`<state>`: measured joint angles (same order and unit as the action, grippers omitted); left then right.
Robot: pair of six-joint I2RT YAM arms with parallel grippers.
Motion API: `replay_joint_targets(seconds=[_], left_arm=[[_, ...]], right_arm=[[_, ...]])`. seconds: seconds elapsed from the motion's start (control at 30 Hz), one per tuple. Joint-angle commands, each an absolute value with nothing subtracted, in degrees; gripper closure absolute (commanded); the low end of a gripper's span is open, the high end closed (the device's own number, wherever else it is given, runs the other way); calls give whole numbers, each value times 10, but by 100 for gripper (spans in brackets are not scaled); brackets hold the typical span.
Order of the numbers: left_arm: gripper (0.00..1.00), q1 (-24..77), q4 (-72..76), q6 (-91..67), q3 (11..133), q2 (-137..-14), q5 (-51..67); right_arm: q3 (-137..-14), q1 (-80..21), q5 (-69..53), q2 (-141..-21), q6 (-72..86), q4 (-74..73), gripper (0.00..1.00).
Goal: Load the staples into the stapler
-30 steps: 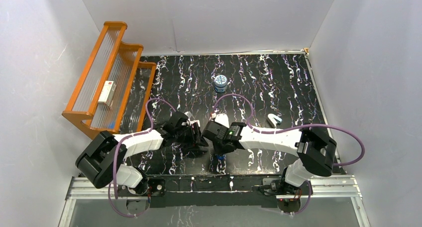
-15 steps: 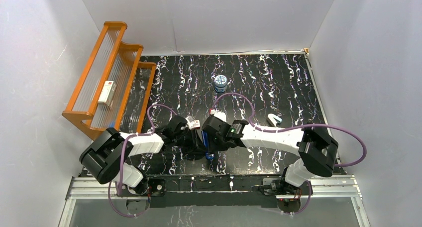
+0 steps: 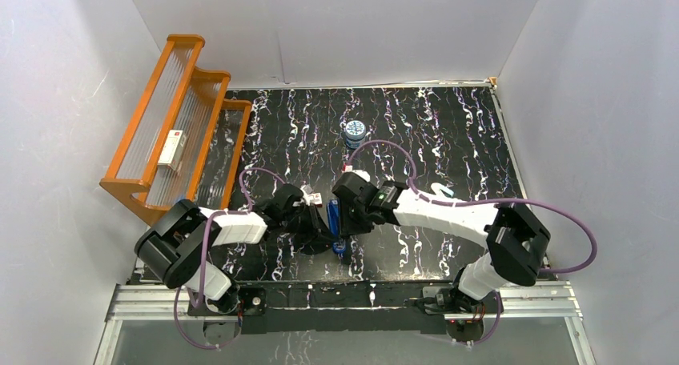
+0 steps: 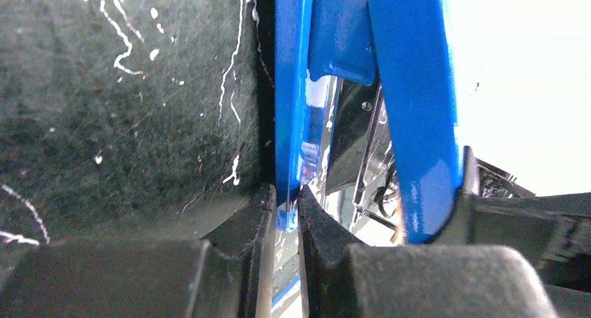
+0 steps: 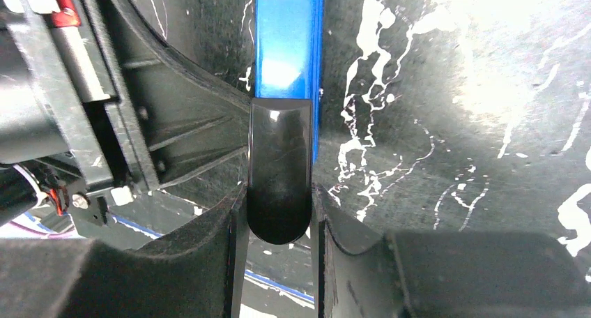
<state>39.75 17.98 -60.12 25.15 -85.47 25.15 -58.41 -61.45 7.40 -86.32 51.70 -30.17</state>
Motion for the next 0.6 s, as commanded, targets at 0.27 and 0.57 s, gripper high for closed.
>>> replay_joint_targets(seconds=[0.27,0.57], left_arm=[[88,403,42,-554,234,-957,163],[88,404,39,-560,226,-966,155]], right_arm=[[-768,-579,203,-897,411,-337,73],[-833,-577,285,-944,373,-315,69]])
